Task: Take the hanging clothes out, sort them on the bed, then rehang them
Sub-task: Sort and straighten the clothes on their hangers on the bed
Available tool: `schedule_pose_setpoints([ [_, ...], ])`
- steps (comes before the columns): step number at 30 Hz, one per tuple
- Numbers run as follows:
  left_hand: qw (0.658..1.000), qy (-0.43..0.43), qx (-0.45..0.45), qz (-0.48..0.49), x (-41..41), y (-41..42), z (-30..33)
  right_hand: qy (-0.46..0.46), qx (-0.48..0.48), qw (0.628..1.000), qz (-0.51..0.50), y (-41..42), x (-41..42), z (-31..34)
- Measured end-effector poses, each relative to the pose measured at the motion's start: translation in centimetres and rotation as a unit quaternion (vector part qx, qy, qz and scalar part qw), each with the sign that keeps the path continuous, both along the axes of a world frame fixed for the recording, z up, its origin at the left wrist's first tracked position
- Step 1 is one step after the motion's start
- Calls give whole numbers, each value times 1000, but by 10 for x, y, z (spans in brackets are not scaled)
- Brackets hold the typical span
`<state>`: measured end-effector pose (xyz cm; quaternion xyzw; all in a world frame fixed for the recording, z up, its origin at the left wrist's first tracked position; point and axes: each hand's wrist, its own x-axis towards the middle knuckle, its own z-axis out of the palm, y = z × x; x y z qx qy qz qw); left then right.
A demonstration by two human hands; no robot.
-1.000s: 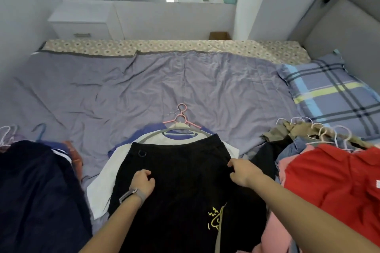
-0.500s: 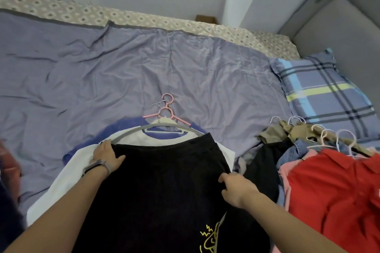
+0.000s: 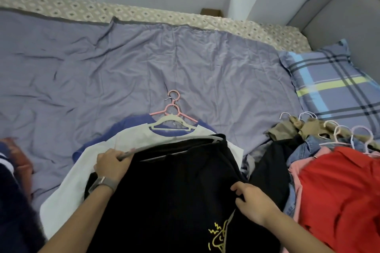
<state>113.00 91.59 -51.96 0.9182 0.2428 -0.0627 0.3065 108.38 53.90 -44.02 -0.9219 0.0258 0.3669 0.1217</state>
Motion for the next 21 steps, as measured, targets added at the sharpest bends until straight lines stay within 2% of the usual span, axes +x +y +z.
schedule_pose_setpoints([
  [2,999,-44,3,21,-23,-7,22,-9,20,999,-45,-10,-16,0],
  [6,986,-60,-13,154,-80,-19,88,-28,48,994,-89,-21,-44,3],
  [9,980,-58,-18,191,-123,-24,137,-108,93,985,-100,-19,-51,17],
  [13,977,-32,-37,208,-182,-39,181,-278,168,933,-156,-12,-52,63],
  [15,974,-21,-53,220,-211,-53,199,-318,221,904,-180,-13,-58,91],
  [17,972,-4,-52,227,-239,-69,222,-319,258,900,-148,-19,-70,117],
  [19,974,27,-29,223,-270,-86,251,-324,245,911,-70,-30,-91,138],
  [21,970,1,-35,239,-303,-104,281,-318,250,914,-25,-43,-115,157],
])
